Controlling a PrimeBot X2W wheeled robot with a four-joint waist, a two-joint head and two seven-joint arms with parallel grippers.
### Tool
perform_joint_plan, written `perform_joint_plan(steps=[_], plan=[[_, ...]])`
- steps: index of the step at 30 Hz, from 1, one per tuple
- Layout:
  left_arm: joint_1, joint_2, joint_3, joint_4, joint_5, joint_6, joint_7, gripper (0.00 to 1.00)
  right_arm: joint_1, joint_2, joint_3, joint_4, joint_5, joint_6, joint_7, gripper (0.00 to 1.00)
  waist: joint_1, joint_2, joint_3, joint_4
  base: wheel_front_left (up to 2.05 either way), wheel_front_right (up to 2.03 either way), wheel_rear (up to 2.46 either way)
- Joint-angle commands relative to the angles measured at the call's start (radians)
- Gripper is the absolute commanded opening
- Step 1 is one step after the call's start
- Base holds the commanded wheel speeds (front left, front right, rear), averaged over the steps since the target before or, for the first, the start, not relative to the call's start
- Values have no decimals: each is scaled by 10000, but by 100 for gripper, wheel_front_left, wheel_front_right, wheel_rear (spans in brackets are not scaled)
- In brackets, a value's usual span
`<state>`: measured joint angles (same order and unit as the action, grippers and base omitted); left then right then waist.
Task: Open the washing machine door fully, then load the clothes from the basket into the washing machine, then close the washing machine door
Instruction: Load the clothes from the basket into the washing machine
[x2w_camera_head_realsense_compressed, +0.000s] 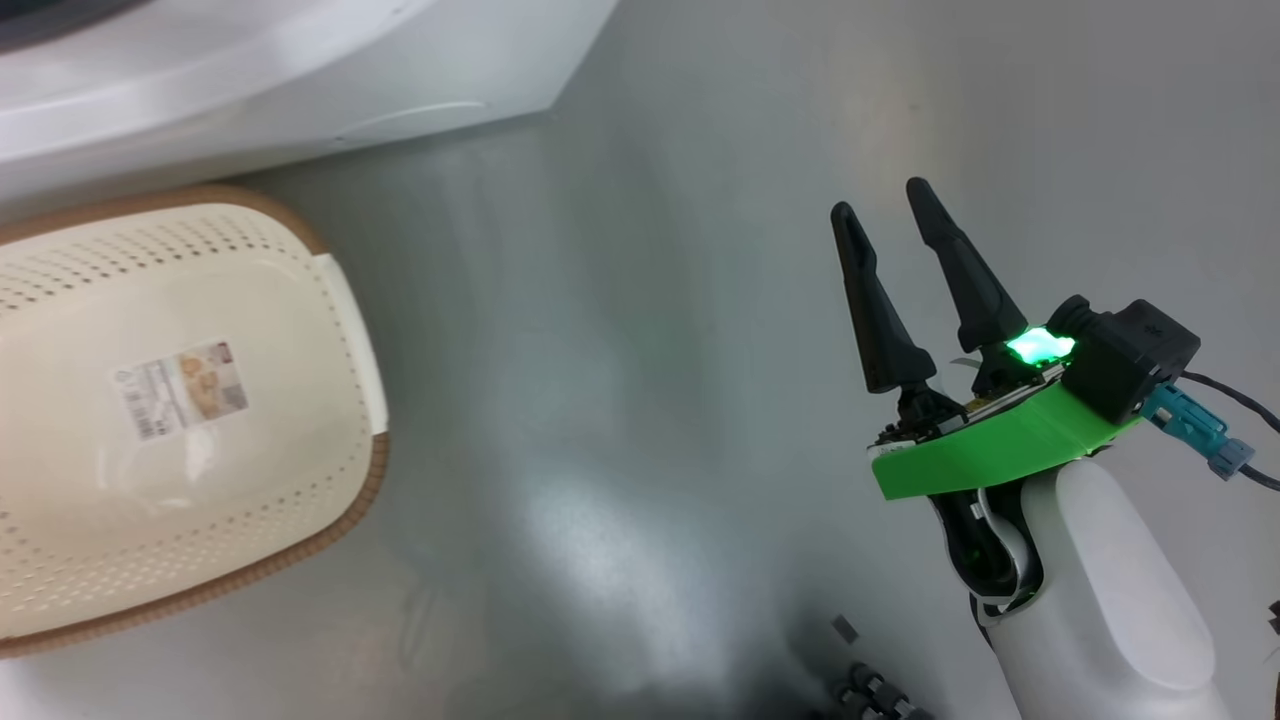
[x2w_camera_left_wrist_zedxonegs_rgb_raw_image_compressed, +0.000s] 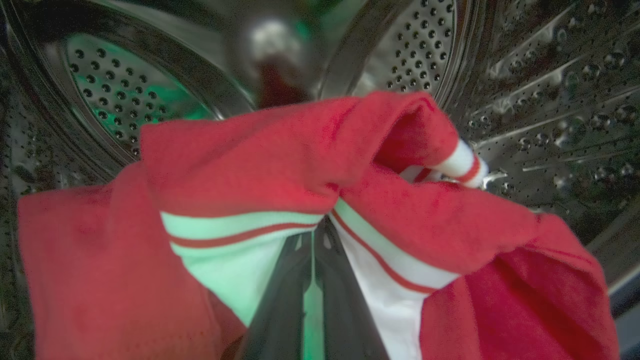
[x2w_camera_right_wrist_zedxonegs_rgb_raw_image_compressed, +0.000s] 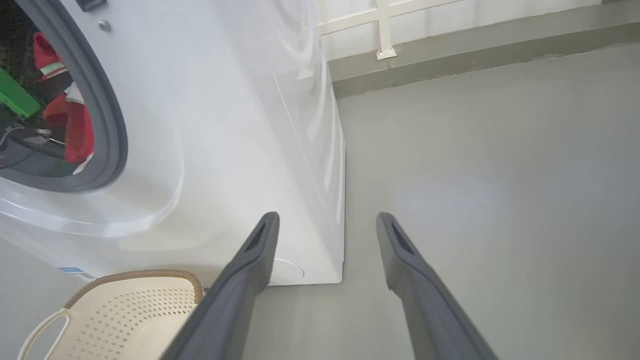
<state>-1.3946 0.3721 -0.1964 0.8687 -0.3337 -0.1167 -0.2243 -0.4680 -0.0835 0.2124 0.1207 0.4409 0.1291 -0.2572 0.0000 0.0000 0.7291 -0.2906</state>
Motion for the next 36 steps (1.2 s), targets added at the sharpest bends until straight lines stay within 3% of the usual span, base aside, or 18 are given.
perform_joint_plan(steps=[1,10,11,12,13,14,36], plan=[[-405,526,103,-195,206,134,-219,0,293,95,166,-265,28,16,-46,100,0,0,281,-276,0,0,0],[-582,453,152,195,445,235,-370,0,300,176,226,-246,-24,16,-46,100,0,0,346,-276,0,0,0],[-523,399,158,381,416,241,-371,15,292,180,227,-232,-33,16,-46,100,0,0,327,-246,0,0,0],[-484,354,136,542,412,237,-371,37,286,183,230,-218,-40,16,-46,100,0,0,305,-216,0,0,0],[-459,315,118,684,404,231,-372,89,280,184,238,-205,-48,16,-46,100,0,0,285,-188,0,0,0],[-448,284,115,774,393,227,-372,100,271,185,242,-193,-55,16,-46,100,0,0,266,-159,0,0,0],[774,-161,231,834,-5,14,-374,100,227,-101,239,-21,-67,16,-46,100,0,0,-702,455,0,0,0]])
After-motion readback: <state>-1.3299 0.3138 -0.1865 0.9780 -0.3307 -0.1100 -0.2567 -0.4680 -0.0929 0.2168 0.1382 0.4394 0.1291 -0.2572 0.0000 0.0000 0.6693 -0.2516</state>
